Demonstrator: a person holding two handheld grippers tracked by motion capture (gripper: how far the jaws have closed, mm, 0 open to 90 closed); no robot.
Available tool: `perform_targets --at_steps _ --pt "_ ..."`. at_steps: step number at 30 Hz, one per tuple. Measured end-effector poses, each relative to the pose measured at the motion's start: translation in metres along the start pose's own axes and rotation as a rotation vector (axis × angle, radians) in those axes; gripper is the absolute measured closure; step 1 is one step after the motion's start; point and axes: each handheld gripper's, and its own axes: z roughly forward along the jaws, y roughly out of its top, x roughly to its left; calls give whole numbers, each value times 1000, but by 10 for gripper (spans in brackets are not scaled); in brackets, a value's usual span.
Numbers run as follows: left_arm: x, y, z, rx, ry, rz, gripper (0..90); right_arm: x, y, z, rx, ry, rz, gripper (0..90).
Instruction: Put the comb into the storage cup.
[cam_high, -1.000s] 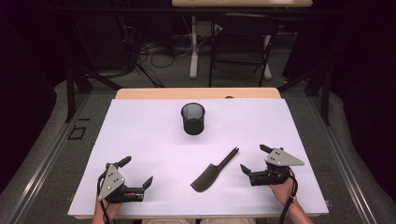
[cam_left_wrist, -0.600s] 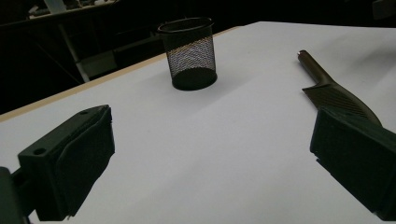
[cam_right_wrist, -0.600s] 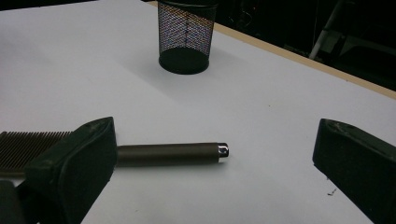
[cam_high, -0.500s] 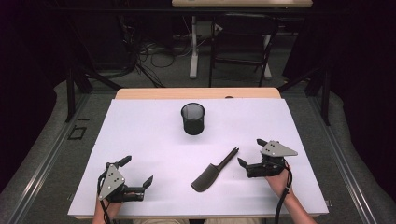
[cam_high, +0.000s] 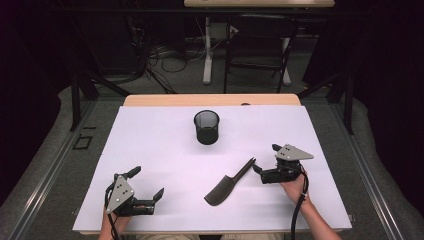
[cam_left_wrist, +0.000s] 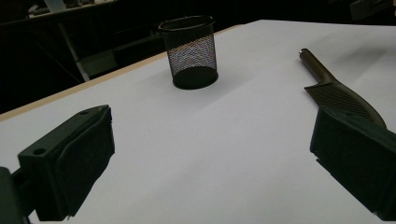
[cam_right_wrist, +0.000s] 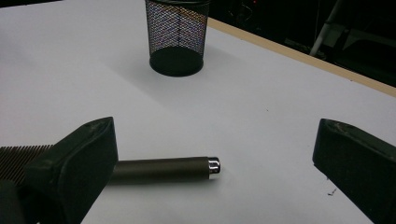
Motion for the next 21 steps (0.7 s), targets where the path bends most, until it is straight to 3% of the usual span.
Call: perform_targets --at_steps 21 --pt "2 0 1 4 4 4 0 -10 10 32 43 20 6 0"
